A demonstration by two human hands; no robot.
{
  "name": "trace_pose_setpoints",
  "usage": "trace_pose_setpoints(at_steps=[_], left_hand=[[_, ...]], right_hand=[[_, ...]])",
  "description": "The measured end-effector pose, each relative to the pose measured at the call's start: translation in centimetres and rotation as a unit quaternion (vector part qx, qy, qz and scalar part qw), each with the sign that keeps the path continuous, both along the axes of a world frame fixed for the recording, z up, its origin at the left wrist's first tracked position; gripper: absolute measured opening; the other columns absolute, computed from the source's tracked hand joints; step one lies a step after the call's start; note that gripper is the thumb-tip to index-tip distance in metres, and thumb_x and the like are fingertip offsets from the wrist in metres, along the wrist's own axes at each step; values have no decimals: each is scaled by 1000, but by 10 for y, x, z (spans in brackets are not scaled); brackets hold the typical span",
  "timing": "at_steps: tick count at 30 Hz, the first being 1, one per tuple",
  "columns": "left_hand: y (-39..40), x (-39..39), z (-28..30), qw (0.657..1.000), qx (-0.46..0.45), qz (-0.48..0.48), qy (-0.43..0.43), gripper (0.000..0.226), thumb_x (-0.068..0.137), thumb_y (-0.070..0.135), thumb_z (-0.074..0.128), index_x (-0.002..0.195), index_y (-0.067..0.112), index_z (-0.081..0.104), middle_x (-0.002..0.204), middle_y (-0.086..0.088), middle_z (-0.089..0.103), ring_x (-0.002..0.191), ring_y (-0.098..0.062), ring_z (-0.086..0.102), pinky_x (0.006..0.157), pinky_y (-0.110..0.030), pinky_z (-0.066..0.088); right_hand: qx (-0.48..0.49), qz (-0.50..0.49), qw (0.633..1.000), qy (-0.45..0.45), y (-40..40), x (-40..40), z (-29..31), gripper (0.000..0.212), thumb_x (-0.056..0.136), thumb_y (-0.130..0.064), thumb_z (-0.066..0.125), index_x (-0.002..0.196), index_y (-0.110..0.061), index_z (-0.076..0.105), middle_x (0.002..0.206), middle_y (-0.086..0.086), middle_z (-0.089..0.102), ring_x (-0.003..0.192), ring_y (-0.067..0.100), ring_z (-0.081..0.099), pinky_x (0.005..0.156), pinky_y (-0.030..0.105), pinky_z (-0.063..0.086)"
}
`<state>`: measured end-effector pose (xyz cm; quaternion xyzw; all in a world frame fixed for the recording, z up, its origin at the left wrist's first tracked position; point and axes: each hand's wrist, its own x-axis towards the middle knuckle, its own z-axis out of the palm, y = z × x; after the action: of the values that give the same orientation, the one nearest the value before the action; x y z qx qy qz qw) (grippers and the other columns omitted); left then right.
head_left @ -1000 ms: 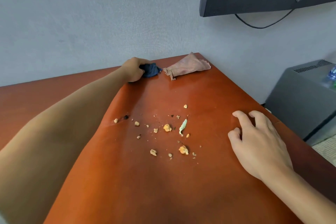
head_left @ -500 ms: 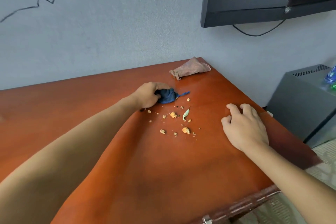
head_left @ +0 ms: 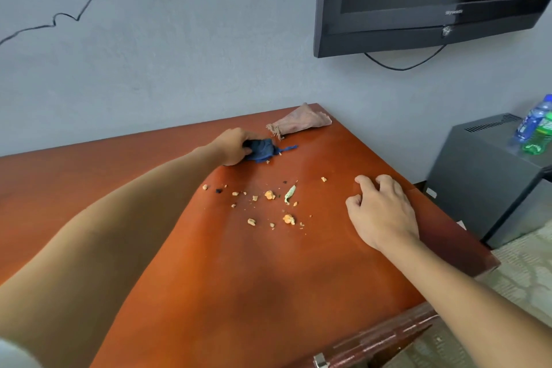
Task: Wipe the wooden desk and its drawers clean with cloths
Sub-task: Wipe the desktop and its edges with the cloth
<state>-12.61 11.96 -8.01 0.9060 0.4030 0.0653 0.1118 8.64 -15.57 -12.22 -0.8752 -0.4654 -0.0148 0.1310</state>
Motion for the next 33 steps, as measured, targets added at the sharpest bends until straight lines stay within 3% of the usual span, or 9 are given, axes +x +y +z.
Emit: trace_pose_setpoints(at_steps=[5, 11, 16, 20, 24, 27, 30, 32, 33], left_hand=[[-4, -1, -2, 1000, 5, 5, 0, 54, 99, 3, 59, 149, 25, 56, 141, -7, 65, 127, -32, 58, 104, -35, 45], [-33, -43, -6, 998, -8, -60, -12, 55, 98, 3, 64, 149, 25, 57, 152, 8, 55, 140, -17, 51, 114, -21, 33], [-22, -105, 3, 996, -27, 77, -30, 54, 101, 5, 59, 150, 27, 54, 142, 1, 63, 130, -24, 57, 100, -25, 38], [-19, -138, -2, 984, -65, 155, -59, 53, 104, 11, 57, 154, 27, 49, 149, -2, 57, 137, -27, 52, 112, -35, 39], [-35, -145, -10, 977, -93, 171, -82, 59, 102, 12, 50, 159, 22, 39, 166, 0, 35, 153, -22, 31, 124, -33, 21], [-52, -144, 1, 976, -155, 150, -12, 82, 90, 14, 52, 166, 22, 22, 174, 7, 10, 159, -20, 13, 123, -36, 20], [-58, -150, 23, 944, -255, 115, 173, 108, 83, -4, 59, 166, 35, 2, 171, 19, -7, 159, -23, 7, 119, -39, 26], [-56, -154, 34, 931, -233, 78, 269, 109, 86, 13, 71, 163, 46, -1, 171, 19, -2, 157, -27, 17, 122, -47, 29], [-56, -154, 38, 934, -188, 57, 297, 107, 89, 25, 75, 164, 43, 1, 170, 16, 4, 153, -28, 25, 119, -47, 34]], right_hand=[[-6, 2, 1000, -8, 3, 1, -2, 54, 99, -37, 35, 152, -28, 39, 148, 10, 40, 138, 28, 36, 115, 42, 32], [-3, 6, 1000, -13, 2, 0, -2, 53, 99, -36, 36, 151, -26, 42, 145, 13, 43, 135, 31, 39, 114, 45, 33], [-3, 2, 1000, -15, 2, 0, 0, 53, 99, -37, 34, 150, -26, 43, 143, 13, 45, 133, 31, 41, 113, 46, 36], [-3, 1, 1000, -16, 2, 1, -2, 53, 98, -38, 33, 149, -27, 43, 142, 13, 45, 132, 30, 41, 112, 45, 36], [-5, 3, 1000, -14, 3, 3, -4, 54, 98, -39, 33, 149, -27, 43, 142, 13, 45, 133, 31, 41, 112, 46, 36], [-8, 3, 1000, -16, 3, 3, -4, 54, 98, -39, 33, 149, -27, 42, 141, 13, 45, 132, 31, 41, 112, 46, 36], [-10, 3, 1000, -20, 2, 3, -4, 55, 98, -39, 32, 151, -26, 41, 142, 14, 45, 132, 32, 41, 112, 46, 36], [-12, 4, 1000, -24, 2, 3, -3, 55, 99, -39, 32, 151, -26, 41, 142, 15, 44, 133, 32, 41, 112, 46, 36], [-13, 5, 1000, -24, 3, 2, -2, 55, 99, -39, 32, 151, -26, 40, 143, 15, 44, 133, 32, 41, 113, 46, 36]])
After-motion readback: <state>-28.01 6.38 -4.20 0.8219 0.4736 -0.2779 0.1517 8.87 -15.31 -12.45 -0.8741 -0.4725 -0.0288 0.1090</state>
